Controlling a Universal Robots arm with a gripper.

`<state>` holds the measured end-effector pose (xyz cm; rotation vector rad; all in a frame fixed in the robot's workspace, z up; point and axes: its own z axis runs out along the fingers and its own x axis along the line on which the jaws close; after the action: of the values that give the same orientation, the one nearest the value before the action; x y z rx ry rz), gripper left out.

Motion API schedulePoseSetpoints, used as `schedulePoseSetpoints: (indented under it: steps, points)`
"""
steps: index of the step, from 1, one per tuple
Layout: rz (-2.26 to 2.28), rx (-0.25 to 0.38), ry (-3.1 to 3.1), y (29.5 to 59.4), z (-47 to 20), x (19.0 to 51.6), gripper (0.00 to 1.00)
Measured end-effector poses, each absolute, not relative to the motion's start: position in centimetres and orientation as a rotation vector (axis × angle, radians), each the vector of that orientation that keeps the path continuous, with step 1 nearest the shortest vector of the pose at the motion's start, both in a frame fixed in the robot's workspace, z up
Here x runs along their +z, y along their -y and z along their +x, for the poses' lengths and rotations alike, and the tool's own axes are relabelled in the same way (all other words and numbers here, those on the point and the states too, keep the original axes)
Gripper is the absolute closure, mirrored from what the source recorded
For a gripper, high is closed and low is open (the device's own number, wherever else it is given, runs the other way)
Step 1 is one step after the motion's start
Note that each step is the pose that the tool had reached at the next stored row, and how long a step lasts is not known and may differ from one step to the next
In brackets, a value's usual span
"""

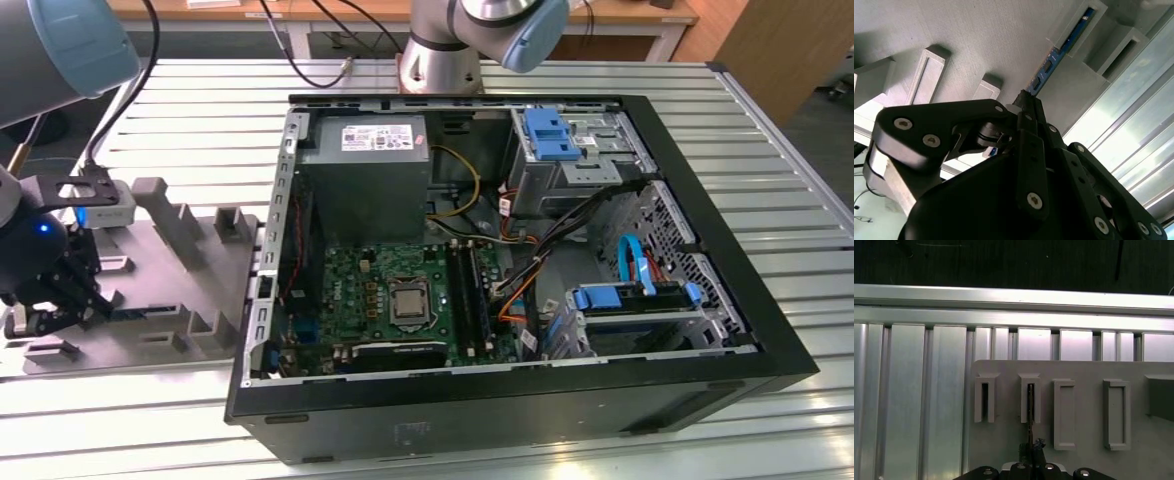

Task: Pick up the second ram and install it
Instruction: 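Pick up the second ram and move it above second insertion slot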

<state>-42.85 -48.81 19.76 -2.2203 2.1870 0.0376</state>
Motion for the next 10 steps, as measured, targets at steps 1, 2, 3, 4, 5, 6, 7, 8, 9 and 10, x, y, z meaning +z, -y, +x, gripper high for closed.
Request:
schedulePoseSetpoints:
  steps: [1, 2, 3, 4, 5, 6, 7, 8, 9, 10]
  points:
    - [-2.22, 0.038, -2.187, 48.8, -42.8, 19.8, 0.87]
    - [-2.22, 0.038, -2.187, 48.8, -42.8, 19.8, 0.87]
    - [-2.22, 0.038, -2.187, 48.8, -42.8, 19.8, 0.87]
    - [-2.22, 0.038, -2.187, 48.8, -42.8, 19.8, 0.87]
    - [-2.22, 0.038, -2.187, 48.8, -42.8, 19.8, 0.87]
    - [-2.22, 0.038, -2.187, 48.8, -42.8, 20.3, 0.87]
    - [-2.22, 0.038, -2.187, 48.8, -42.8, 20.4, 0.87]
    - [-2.22, 0.038, -2.187, 48.8, -42.8, 20.5, 0.87]
    - [-2.22, 0.038, -2.187, 48.8, -42.8, 20.7, 0.87]
    - [-2.22, 0.038, -2.187, 48.8, -42.8, 20.8, 0.87]
